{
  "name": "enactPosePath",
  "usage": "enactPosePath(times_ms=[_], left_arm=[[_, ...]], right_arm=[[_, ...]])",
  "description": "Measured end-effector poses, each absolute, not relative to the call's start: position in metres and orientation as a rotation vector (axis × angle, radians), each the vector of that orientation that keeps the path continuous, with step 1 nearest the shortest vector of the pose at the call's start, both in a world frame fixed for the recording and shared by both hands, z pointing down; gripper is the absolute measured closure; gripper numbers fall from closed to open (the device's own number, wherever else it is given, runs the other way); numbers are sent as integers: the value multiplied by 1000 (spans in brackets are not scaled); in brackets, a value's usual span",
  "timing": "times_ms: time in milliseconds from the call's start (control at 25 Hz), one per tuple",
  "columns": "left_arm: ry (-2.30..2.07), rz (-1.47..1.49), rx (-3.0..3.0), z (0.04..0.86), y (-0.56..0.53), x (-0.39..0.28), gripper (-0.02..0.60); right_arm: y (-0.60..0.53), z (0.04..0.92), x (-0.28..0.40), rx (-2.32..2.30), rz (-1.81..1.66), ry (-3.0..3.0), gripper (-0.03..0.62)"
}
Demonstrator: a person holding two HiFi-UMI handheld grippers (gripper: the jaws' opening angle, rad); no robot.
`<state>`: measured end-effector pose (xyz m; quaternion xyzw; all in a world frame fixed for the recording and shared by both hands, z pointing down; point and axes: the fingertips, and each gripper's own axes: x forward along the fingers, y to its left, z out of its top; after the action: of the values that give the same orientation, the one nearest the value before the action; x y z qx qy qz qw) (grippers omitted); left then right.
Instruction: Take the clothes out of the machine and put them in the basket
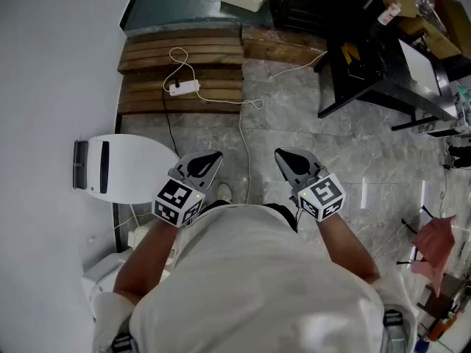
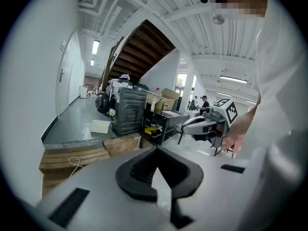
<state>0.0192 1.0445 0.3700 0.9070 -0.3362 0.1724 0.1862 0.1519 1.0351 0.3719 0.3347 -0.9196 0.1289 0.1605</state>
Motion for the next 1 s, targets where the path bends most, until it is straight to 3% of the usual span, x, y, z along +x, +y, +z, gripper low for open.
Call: enactPosePath(times_ms=[520, 1000], left_arm=[[-980, 418, 2504, 392, 987, -51, 584], [-993, 519, 2480, 390, 834, -65, 584]], right_arm=[[960, 389, 83, 944, 435, -2610, 591], [774, 400, 62, 979, 429, -2656, 569]])
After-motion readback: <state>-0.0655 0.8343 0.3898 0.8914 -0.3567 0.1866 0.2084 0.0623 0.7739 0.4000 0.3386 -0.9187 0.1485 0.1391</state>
